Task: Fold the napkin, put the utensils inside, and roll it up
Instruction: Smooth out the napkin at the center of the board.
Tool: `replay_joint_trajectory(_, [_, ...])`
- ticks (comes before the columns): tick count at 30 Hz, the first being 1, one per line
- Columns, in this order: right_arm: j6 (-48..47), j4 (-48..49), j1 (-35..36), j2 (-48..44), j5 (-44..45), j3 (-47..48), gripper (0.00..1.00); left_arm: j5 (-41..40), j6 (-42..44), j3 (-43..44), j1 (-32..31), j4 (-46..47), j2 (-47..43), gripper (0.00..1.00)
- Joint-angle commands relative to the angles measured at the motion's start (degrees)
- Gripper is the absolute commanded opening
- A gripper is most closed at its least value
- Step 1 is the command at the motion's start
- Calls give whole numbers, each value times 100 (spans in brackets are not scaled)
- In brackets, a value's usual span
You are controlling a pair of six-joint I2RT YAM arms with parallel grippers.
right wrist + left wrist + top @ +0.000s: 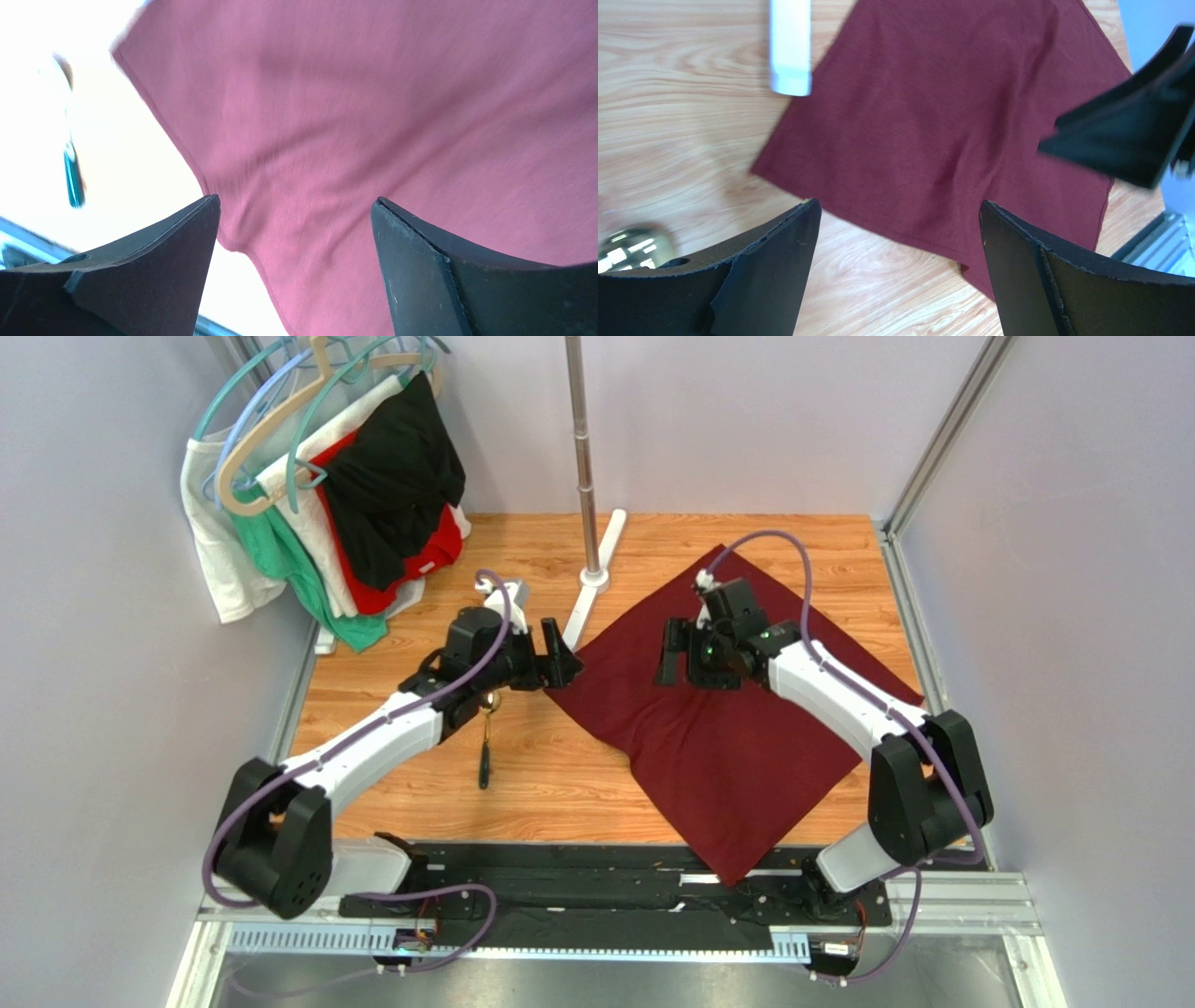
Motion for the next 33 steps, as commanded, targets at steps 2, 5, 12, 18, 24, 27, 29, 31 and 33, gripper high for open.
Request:
replay_joint_trajectory(2, [582, -372, 413, -845, 556, -772, 83, -83, -436, 334, -467, 1015, 771, 92])
replay_joint_trajectory(5, [854, -478, 502, -1467, 645, -1317, 84, -128, -848, 247, -565, 1435, 1254, 92])
replay_joint_trajectory(12, [1171, -698, 510, -2348, 680, -1890, 84, -111, -991, 615, -802, 2009, 2187, 92])
replay_joint_trajectory(18, [1224, -962, 528, -2515, 636, -1942, 84, -22, -1281, 721, -864, 1860, 2794, 91])
replay_joint_trajectory(24, [1400, -1041, 747, -2683, 583, -2258, 84, -400, -1149, 774, -872, 1368, 2979, 91])
replay_joint_trajectory(27, [1566, -1032, 1027, -2683, 627, -2381, 83, -505, -1132, 791, -863, 1342, 3128, 92])
replay_joint_trajectory(29, [1663, -1050, 1195, -2692, 758, -2487, 83, -628, -1114, 765, -811, 1280, 3181, 92])
replay_joint_trajectory(31, [1813, -1050, 1415, -2683, 838, -2592, 83, -681, -1105, 721, -758, 1289, 3181, 92])
replay_joint_trajectory(33, [1918, -893, 1573, -2640, 1023, -2689, 83, -708, -1105, 660, -609, 1288, 3164, 92])
